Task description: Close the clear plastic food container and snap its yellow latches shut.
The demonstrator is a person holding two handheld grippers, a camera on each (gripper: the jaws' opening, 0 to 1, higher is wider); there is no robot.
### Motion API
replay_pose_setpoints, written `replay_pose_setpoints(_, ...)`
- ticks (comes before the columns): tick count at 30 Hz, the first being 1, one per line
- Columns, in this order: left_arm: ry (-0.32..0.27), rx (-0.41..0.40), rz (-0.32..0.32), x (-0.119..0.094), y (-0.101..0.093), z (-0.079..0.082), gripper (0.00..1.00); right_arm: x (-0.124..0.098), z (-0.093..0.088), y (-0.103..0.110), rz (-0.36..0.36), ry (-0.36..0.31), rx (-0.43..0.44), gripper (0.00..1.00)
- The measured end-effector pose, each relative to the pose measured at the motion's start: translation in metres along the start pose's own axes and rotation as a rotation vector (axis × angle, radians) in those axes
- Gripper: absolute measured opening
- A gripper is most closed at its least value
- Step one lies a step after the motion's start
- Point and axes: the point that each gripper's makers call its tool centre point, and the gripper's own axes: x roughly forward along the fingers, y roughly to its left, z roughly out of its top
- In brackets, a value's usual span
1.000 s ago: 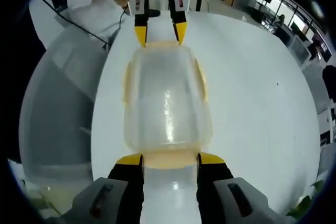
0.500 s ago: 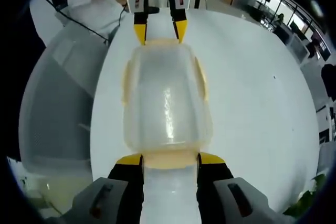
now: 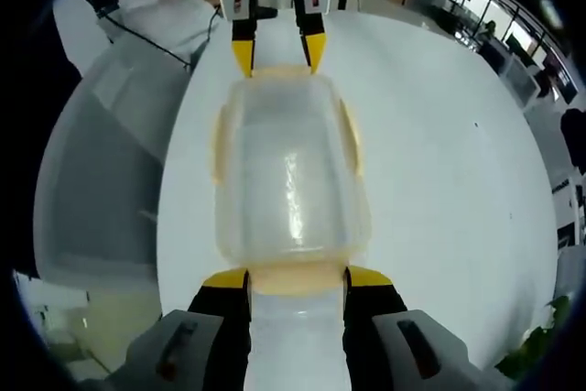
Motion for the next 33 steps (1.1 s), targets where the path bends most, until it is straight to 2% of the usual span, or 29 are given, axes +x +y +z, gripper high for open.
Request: replay_pose_setpoints(33,0.002,0.002,-0.004,0.022,-0.001,0.030,0.37,-0.011,-0.034,-0.003,-0.001,0.016,0.007,0.37)
